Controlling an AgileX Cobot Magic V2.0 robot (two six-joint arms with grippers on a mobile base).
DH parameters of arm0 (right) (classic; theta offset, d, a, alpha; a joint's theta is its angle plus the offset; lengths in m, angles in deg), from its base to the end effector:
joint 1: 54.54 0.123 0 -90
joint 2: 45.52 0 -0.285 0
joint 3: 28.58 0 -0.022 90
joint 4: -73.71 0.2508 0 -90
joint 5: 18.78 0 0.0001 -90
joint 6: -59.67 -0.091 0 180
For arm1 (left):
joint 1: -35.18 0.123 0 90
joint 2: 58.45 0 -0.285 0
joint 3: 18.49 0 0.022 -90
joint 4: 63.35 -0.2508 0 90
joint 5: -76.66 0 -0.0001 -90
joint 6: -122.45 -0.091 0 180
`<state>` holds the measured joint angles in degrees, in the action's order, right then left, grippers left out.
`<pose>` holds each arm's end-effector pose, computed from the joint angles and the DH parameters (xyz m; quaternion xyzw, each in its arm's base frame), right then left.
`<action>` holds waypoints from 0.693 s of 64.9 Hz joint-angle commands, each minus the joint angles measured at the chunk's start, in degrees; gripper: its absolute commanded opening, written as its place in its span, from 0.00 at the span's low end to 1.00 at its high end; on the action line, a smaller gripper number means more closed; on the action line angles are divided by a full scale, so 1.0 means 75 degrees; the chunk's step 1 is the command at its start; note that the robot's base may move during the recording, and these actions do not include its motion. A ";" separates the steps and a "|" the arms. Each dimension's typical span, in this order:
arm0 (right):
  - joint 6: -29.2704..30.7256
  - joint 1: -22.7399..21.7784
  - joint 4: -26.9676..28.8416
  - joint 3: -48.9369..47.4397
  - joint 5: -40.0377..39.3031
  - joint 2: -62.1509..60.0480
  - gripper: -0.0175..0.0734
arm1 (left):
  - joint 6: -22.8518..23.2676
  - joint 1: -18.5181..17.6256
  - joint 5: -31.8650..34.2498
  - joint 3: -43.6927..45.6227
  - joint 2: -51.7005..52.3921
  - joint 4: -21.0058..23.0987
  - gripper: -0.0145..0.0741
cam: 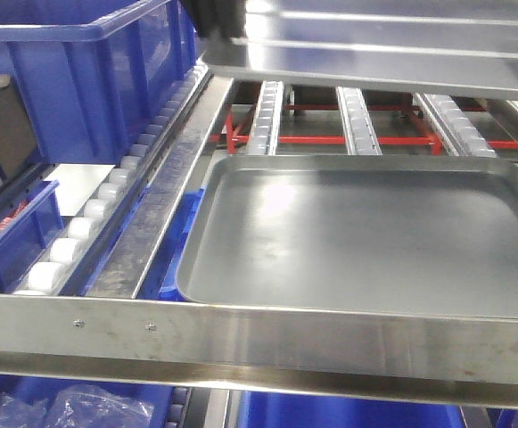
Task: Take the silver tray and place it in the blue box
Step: 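Lift the silver tray up off the grey tray with both grippers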
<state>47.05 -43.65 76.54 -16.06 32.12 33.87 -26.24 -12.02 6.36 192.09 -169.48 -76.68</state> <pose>0.2486 0.0514 0.3443 0.0230 0.9473 0.0876 0.3074 0.2794 -0.2727 0.3752 0.1430 0.9504 -0.0692 0.2673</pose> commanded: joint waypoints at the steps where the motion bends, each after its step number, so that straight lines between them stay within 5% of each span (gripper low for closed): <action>1: 0.0016 0.0257 -0.0378 -0.0258 -0.0203 -0.0238 0.26 | -0.0084 -0.0107 -0.0592 0.0153 0.0583 -0.0506 0.05; 16: -0.0286 0.0802 -0.0378 -0.0258 -0.0347 -0.0238 0.26 | 0.0091 -0.0104 -0.0509 -0.0889 0.1279 -0.0313 0.05; 45: -0.0361 0.0810 -0.0432 -0.0258 -0.0422 -0.0198 0.26 | 0.0493 -0.0104 0.0342 -0.2052 0.1785 -0.0155 0.05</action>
<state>43.45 -37.32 75.89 -16.06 32.60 33.87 -21.25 -12.41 8.96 175.62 -158.94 -75.96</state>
